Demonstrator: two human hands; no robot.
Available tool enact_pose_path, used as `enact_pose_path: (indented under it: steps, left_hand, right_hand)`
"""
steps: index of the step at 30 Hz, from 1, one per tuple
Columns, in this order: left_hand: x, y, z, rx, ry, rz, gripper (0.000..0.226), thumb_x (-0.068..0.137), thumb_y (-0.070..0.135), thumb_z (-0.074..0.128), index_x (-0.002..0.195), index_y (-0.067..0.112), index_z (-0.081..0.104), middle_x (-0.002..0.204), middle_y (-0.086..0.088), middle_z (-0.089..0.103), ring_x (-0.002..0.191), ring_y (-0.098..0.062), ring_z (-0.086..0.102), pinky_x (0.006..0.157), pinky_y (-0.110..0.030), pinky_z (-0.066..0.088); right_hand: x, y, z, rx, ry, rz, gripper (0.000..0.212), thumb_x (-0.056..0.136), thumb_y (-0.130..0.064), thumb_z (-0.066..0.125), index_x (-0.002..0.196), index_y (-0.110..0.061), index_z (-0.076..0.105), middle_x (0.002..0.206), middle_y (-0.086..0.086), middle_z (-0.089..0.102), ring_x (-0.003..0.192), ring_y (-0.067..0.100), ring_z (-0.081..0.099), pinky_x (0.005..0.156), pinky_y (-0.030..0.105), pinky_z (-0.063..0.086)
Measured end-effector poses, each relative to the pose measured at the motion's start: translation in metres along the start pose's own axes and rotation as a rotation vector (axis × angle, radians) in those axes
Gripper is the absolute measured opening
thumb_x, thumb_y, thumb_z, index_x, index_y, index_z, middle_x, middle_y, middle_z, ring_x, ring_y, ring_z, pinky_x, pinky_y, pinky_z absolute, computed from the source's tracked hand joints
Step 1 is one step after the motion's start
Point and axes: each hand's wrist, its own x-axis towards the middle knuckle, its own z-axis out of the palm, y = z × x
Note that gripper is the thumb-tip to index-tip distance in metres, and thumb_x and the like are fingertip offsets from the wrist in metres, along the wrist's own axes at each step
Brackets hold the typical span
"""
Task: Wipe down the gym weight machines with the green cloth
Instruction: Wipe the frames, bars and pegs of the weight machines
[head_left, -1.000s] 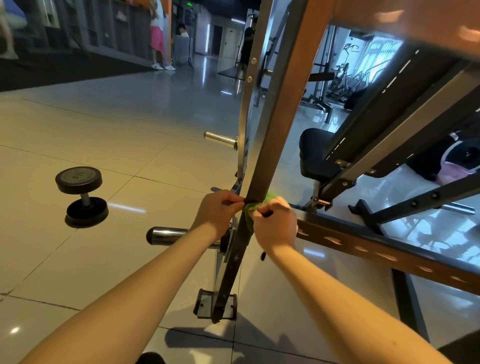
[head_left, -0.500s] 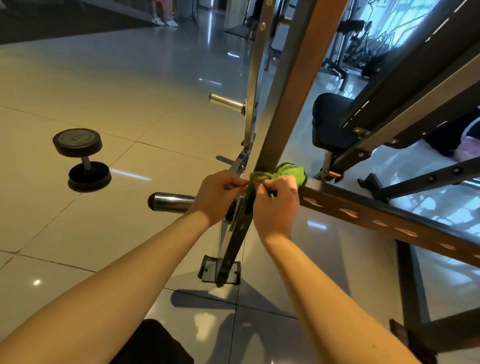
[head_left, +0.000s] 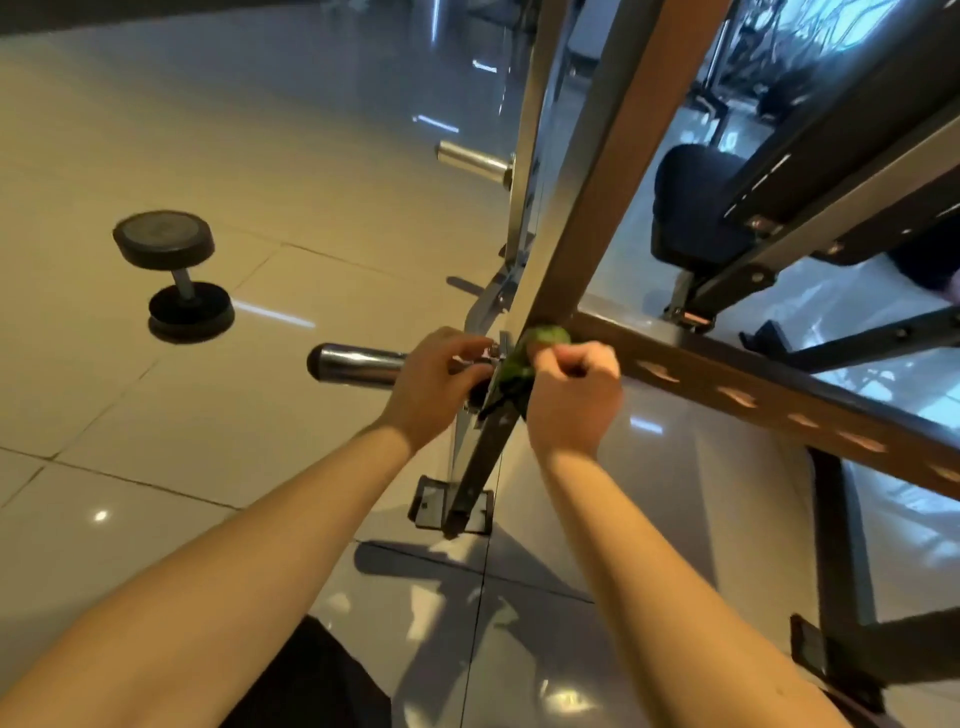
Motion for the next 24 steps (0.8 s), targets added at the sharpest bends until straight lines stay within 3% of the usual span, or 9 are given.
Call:
enact_pose_path:
  steps: [3, 6, 8, 11, 15, 17, 22, 24]
  left_hand:
    - [0.003, -0.012, 0.004, 0.006, -0.017, 0.009, 0.03, 0.094, 0.017, 0.071, 0.123, 0.018, 0.067, 0.107, 0.008, 0.062, 0.102, -0.005, 0.063, 0.093, -0.03, 0.057]
    - [0.003, -0.021, 0.015, 0.004, 0.036, 0.015, 0.036, 0.09, 0.02, 0.075, 0.125, 0.021, 0.066, 0.109, 0.008, 0.065, 0.106, -0.012, 0.063, 0.097, -0.04, 0.055]
    - [0.005, -0.027, 0.021, 0.034, 0.074, 0.037, 0.041, 0.087, 0.02, 0.078, 0.126, 0.021, 0.065, 0.106, 0.01, 0.065, 0.106, -0.013, 0.061, 0.096, -0.041, 0.053]
    - [0.005, -0.03, 0.023, 0.103, 0.104, 0.081, 0.043, 0.087, 0.021, 0.079, 0.127, 0.019, 0.066, 0.104, 0.013, 0.063, 0.103, -0.01, 0.058, 0.094, -0.036, 0.052]
    - [0.002, -0.03, 0.023, 0.146, 0.128, 0.121, 0.044, 0.085, 0.019, 0.081, 0.127, 0.016, 0.066, 0.106, 0.008, 0.065, 0.102, -0.01, 0.057, 0.094, -0.035, 0.052]
    - [0.001, -0.03, 0.025, 0.147, 0.132, 0.119, 0.045, 0.084, 0.019, 0.081, 0.126, 0.017, 0.066, 0.106, 0.006, 0.066, 0.102, -0.013, 0.059, 0.093, -0.038, 0.053]
    - [0.002, -0.03, 0.027, 0.184, 0.139, 0.105, 0.043, 0.086, 0.022, 0.08, 0.127, 0.02, 0.065, 0.107, 0.005, 0.067, 0.101, -0.011, 0.058, 0.092, -0.039, 0.054]
    - [0.003, -0.033, 0.026, 0.195, 0.141, 0.123, 0.044, 0.085, 0.022, 0.081, 0.127, 0.02, 0.065, 0.107, 0.005, 0.068, 0.101, -0.009, 0.056, 0.091, -0.036, 0.053]
  right_hand:
    - [0.005, 0.002, 0.003, 0.016, 0.03, -0.097, 0.016, 0.089, -0.005, 0.07, 0.078, -0.009, 0.059, 0.082, 0.007, 0.061, 0.077, 0.013, 0.06, 0.071, 0.018, 0.05]
    - [-0.022, 0.045, 0.009, 0.036, -0.088, -0.05, 0.023, 0.09, 0.001, 0.066, 0.075, -0.011, 0.053, 0.082, 0.008, 0.057, 0.075, 0.02, 0.058, 0.068, 0.027, 0.052]
    - [-0.04, 0.075, 0.016, 0.019, -0.152, 0.175, 0.028, 0.089, 0.003, 0.065, 0.073, -0.015, 0.052, 0.086, 0.008, 0.058, 0.076, 0.019, 0.059, 0.069, 0.027, 0.054]
    - [-0.057, 0.104, 0.028, -0.076, -0.211, 0.521, 0.026, 0.089, 0.001, 0.069, 0.077, -0.019, 0.057, 0.094, 0.006, 0.064, 0.086, 0.02, 0.063, 0.07, 0.016, 0.052]
    - [-0.061, 0.115, 0.03, -0.107, -0.232, 0.674, 0.014, 0.085, -0.002, 0.076, 0.095, -0.007, 0.067, 0.093, 0.009, 0.069, 0.09, 0.025, 0.067, 0.087, 0.036, 0.059]
    - [-0.049, 0.091, 0.021, -0.086, -0.229, 0.588, 0.011, 0.085, -0.007, 0.077, 0.085, -0.009, 0.066, 0.083, 0.008, 0.069, 0.081, 0.028, 0.068, 0.079, 0.039, 0.061]
    - [-0.016, 0.048, 0.005, 0.031, -0.137, 0.025, 0.018, 0.087, -0.009, 0.071, 0.072, -0.007, 0.062, 0.073, 0.01, 0.063, 0.071, 0.03, 0.063, 0.063, 0.039, 0.057]
    - [-0.021, 0.054, 0.008, 0.037, -0.142, 0.023, 0.022, 0.089, -0.004, 0.07, 0.071, -0.006, 0.057, 0.073, 0.011, 0.059, 0.068, 0.025, 0.059, 0.062, 0.034, 0.055]
